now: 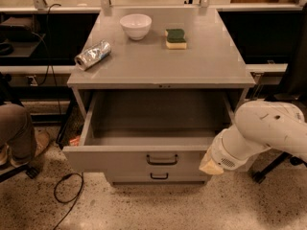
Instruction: Close top drawer
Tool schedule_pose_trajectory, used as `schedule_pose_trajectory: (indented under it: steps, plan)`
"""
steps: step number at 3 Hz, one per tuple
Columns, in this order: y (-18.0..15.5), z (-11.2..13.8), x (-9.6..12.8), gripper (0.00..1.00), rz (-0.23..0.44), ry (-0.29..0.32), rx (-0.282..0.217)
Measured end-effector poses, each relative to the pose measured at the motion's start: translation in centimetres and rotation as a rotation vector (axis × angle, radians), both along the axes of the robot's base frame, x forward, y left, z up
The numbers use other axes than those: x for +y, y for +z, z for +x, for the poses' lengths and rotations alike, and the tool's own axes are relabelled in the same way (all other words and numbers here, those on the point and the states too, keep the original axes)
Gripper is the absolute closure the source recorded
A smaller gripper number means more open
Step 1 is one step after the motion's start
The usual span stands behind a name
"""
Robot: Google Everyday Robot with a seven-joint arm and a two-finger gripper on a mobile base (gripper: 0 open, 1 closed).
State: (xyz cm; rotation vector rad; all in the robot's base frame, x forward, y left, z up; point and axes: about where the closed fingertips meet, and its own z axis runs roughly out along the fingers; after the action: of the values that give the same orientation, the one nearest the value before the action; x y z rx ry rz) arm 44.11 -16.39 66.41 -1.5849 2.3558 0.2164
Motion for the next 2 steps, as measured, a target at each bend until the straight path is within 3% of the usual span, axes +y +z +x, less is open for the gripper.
schedule_pose_trajectory:
  steps: [2]
  plan:
    - [0.7,5.4,-0.5,1.00,0.006,0.125,-0.204]
